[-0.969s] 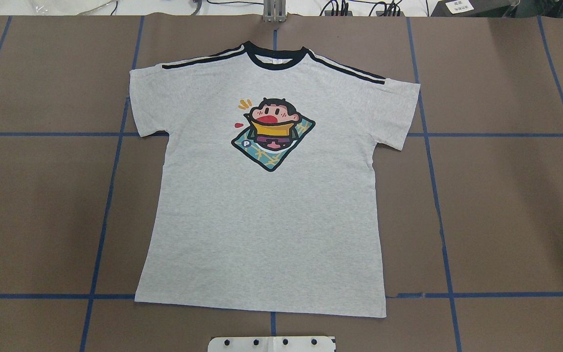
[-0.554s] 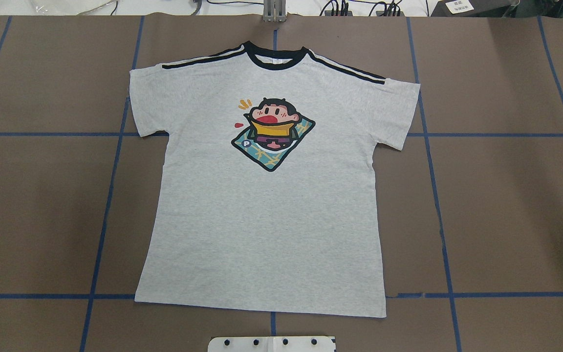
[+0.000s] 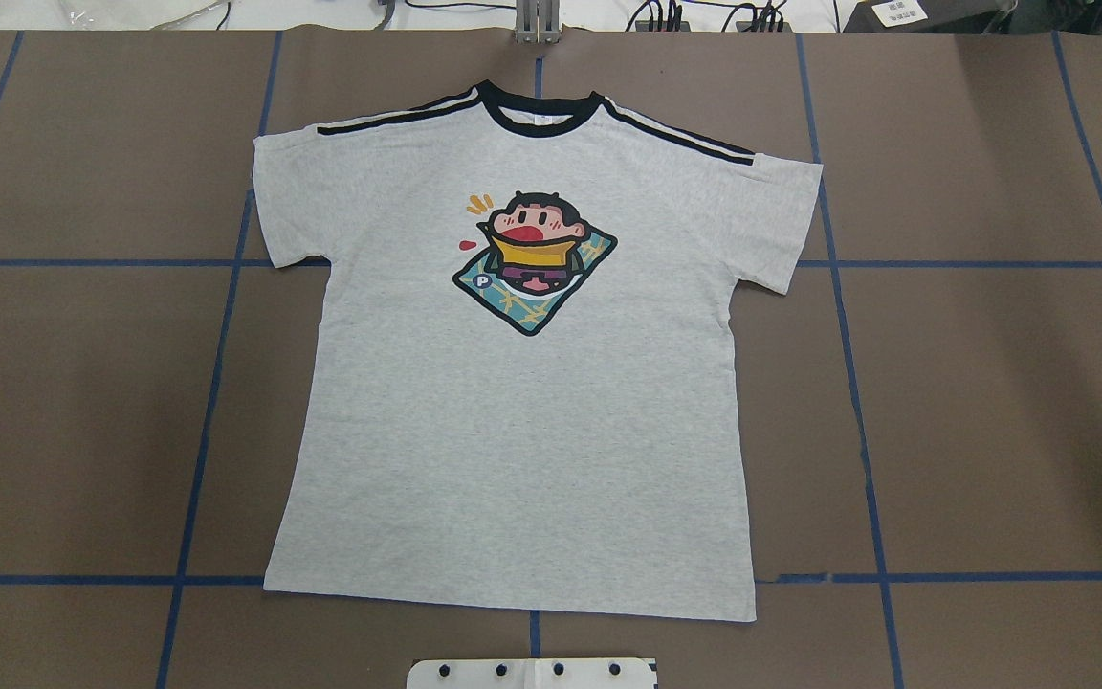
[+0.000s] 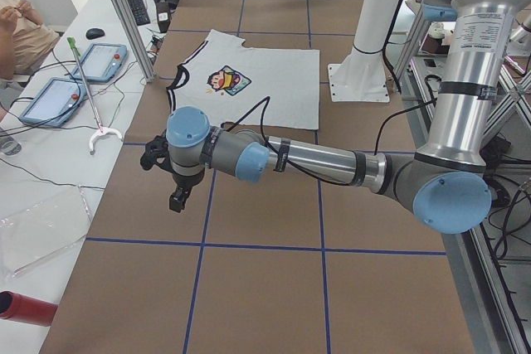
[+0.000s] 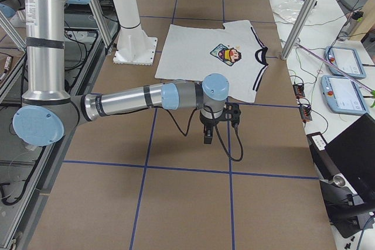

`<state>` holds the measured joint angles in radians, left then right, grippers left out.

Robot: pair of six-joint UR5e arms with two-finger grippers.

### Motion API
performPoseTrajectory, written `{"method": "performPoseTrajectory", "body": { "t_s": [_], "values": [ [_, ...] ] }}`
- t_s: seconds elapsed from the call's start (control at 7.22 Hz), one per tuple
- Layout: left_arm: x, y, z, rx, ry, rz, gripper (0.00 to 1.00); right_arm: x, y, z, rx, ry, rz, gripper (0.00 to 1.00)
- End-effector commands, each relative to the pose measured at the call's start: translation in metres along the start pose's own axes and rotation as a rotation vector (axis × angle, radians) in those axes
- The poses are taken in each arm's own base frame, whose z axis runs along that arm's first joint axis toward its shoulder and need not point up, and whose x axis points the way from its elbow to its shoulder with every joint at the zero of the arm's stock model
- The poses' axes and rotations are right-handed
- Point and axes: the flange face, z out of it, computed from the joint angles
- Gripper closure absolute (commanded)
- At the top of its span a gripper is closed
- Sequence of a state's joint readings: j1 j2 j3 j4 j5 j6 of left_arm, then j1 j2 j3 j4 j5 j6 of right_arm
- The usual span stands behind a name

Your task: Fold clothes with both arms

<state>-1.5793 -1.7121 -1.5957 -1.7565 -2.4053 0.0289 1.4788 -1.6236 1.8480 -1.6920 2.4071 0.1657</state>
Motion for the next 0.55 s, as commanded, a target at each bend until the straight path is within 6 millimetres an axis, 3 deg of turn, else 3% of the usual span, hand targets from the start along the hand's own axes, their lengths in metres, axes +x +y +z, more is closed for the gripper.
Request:
{"method": "performPoseTrajectory", "body": {
  "t_s": [0.0, 0.42],
  "values": [
    [0.0018, -0.0005, 0.0002, 0.000, 0.001, 0.002, 0.00, -0.0005, 0.0004, -0.0004, 0.001, -0.001, 0.001, 0.00],
    [0.0036, -0.0012, -0.0013, 0.003, 0.002, 0.005, 0.00, -0.0006, 0.0004, 0.0006, -0.002, -0.003, 0.001, 0.00]
  ]
}}
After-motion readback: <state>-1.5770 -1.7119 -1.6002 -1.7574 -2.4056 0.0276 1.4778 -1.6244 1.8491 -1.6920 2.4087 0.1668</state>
